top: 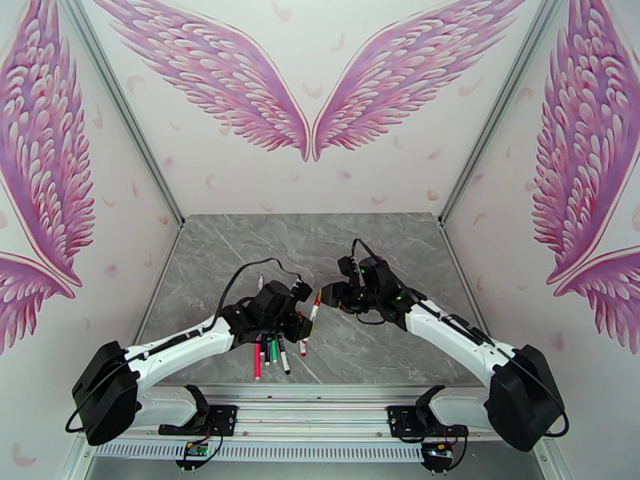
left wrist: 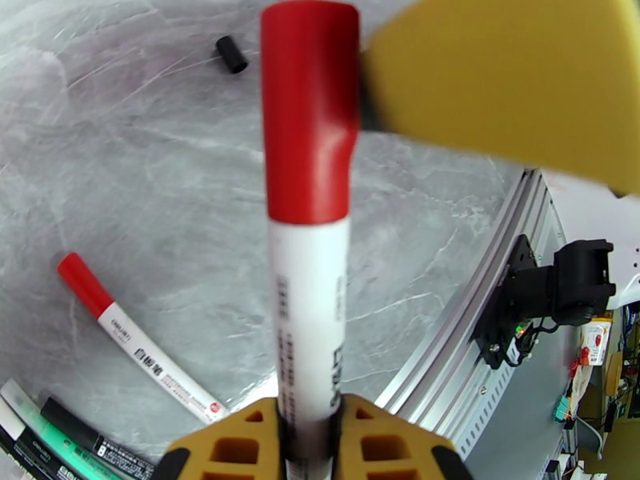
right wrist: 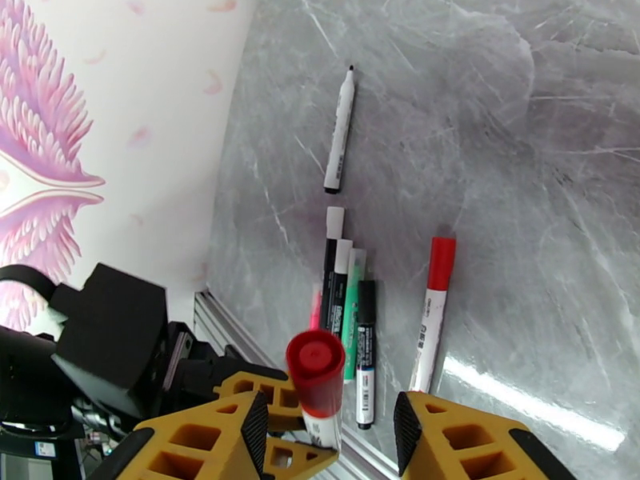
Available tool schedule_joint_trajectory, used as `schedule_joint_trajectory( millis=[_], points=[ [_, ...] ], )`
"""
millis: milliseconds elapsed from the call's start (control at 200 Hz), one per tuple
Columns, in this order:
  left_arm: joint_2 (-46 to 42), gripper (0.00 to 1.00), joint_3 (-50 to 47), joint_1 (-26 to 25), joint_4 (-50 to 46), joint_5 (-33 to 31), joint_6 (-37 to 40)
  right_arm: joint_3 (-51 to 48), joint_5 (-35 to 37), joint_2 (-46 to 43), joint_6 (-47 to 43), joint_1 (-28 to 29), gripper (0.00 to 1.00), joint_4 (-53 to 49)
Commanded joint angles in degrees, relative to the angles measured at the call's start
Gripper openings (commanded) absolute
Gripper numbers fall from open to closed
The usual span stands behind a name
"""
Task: Open the pen caps
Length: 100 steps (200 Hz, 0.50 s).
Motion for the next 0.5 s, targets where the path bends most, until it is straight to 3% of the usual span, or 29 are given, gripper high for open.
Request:
schedule_joint_trajectory(
  millis=[0, 145, 380, 495],
  points=[
    [0.7, 0.12, 2.6, -0.7, 1.4, 1.8, 0.7, 1.9, -1.9, 1.3, 0.2, -0.3, 0.49, 2.4],
    [1.1, 0.12, 3.0, -1.3, 1.0, 1.8, 0.7, 2.1, -2.0, 1.9, 0.0, -0.3, 0.48, 2.6],
    [1.3, 0.12, 2.8, -1.5, 1.3, 1.4, 0.2, 1.8, -2.2, 1.7, 0.0, -0.2, 0.35, 2.5],
    [1.1, 0.12, 2.5, -1.5, 1.8, 1.3, -0.1, 1.6, -2.4, 1.6, -0.2, -0.2, 0.34, 2.2]
  ],
)
